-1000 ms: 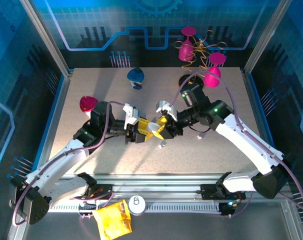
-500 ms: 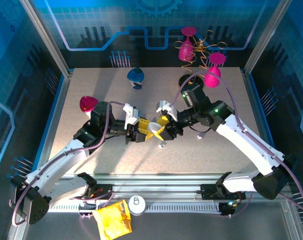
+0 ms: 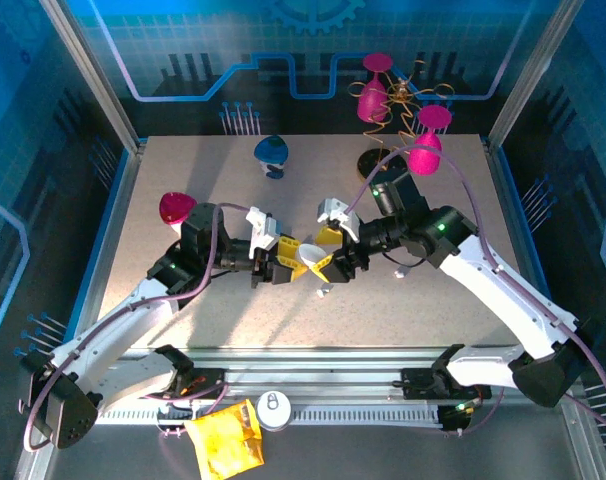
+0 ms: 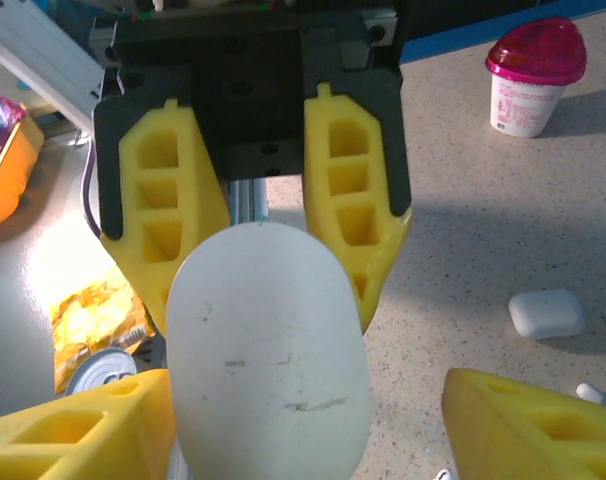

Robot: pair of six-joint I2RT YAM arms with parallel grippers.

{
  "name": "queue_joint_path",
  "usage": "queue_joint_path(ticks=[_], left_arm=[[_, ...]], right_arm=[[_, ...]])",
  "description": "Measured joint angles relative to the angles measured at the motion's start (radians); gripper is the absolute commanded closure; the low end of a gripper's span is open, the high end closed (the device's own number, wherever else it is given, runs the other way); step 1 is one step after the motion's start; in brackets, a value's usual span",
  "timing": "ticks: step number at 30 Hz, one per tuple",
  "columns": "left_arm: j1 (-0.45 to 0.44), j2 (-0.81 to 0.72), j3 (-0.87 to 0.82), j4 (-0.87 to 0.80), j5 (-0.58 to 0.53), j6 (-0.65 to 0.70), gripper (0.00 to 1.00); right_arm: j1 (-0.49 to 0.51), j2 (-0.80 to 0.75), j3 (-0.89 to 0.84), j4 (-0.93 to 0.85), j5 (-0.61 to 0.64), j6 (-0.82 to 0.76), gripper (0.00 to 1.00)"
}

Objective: Insert wireless bluetooth earbuds into charging case

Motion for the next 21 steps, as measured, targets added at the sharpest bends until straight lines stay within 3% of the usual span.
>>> queue_joint_path(ticks=[21], left_arm=[[0.0, 0.0, 0.0, 0.0, -0.019, 0.0, 0.67]], right_arm=[[-0.095, -0.063, -0.044, 0.129, -0.009, 0.118, 0.24]])
